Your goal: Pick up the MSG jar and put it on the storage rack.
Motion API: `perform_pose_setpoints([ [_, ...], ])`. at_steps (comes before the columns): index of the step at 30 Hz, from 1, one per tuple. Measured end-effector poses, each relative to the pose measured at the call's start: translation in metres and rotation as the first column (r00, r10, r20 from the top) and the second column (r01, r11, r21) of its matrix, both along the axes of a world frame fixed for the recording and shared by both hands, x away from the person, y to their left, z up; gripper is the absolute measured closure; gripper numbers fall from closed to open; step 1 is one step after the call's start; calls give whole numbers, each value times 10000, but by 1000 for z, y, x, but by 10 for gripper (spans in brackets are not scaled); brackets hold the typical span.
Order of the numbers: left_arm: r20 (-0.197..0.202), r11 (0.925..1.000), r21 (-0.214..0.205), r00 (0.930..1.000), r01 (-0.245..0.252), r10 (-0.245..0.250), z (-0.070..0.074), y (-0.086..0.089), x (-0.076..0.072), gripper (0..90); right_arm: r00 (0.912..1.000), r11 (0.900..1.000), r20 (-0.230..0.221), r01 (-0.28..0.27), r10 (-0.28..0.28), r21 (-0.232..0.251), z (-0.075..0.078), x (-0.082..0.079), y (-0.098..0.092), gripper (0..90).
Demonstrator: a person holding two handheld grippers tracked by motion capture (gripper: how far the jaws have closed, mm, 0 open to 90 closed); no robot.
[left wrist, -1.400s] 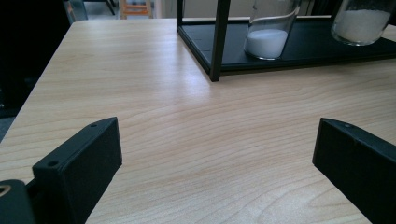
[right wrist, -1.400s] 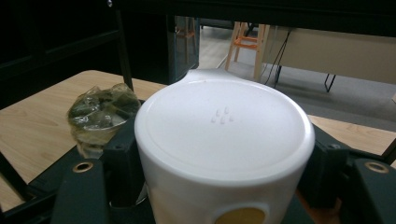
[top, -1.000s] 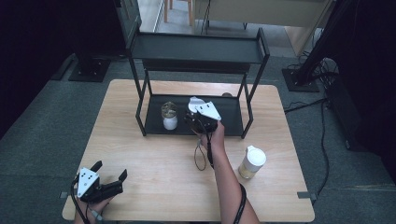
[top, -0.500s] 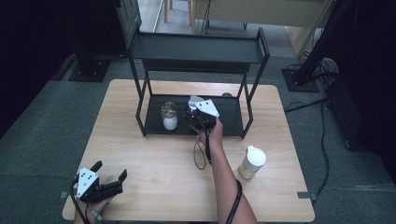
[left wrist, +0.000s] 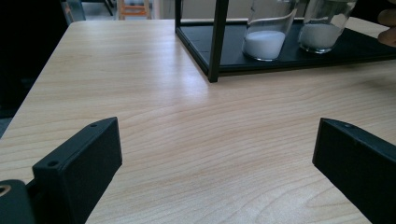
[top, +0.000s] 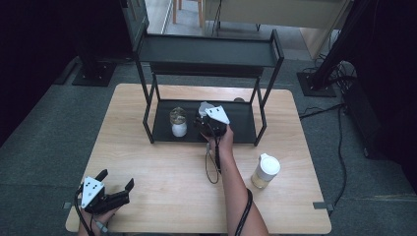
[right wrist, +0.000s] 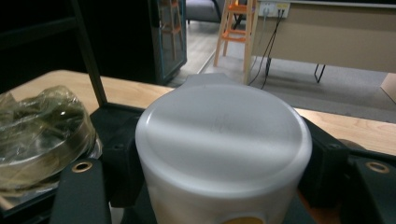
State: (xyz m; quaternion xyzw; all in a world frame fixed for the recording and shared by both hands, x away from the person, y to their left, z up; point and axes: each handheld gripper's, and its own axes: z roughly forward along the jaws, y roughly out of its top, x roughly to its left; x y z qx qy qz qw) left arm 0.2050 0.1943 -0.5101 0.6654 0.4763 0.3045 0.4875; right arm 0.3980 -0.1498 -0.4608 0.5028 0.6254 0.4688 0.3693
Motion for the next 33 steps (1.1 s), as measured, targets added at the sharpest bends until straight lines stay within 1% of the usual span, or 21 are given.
perform_pose_setpoints([
  [3,-2,10000,-3,10000,6,-6,0,0,0,13,10000,10000,83,45,-45,66,-1,0,-1,299],
  [8,2,10000,3,10000,-4,4,0,0,0,13,9999,9996,53,87,-88,266,-1,0,-4,299],
  [14,-4,10000,34,10000,-6,6,0,0,0,13,10000,9998,60,-28,27,197,-2,-3,-3,289],
  [16,-4,10000,51,10000,-12,13,0,0,0,13,10000,9992,-3,8,-8,388,-1,-3,-4,257],
  [18,-6,10000,59,10000,-16,16,0,-1,0,13,9999,9985,-142,-14,22,541,-1,-3,-4,188],
  [19,-8,10000,64,10000,-16,16,0,-1,0,13,9997,9986,-221,-69,80,517,-2,-3,-4,167],
  [21,-12,10000,77,10000,-17,17,0,0,0,13,9996,9995,-256,-87,95,310,-4,-3,-3,110],
  [22,-14,10000,86,10000,-14,15,0,0,0,13,9996,9995,-263,-78,85,301,-4,-4,-3,91],
  [23,-6,10000,61,10000,-22,22,0,0,0,13,9997,9994,-240,-21,30,350,-5,-5,-4,79],
  [25,-7,10000,43,10000,-20,20,0,0,0,13,9997,9987,-233,-85,97,503,-6,-6,-5,8],
  [26,-9,10000,47,10000,-23,23,0,0,0,13,9995,9984,-234,-191,204,537,-6,-7,-6,0],
  [28,-18,10000,90,10000,-26,26,0,-1,0,13,9993,9986,-207,-300,309,442,-7,-10,-6,0],
  [31,-7,9999,122,10000,-20,20,0,-1,0,13,9992,9981,-135,-368,375,491,-7,-13,-7,0],
  [33,-10,9999,117,10000,-32,32,0,-1,0,13,9994,9982,-100,-316,322,502,-6,-15,-7,0],
])
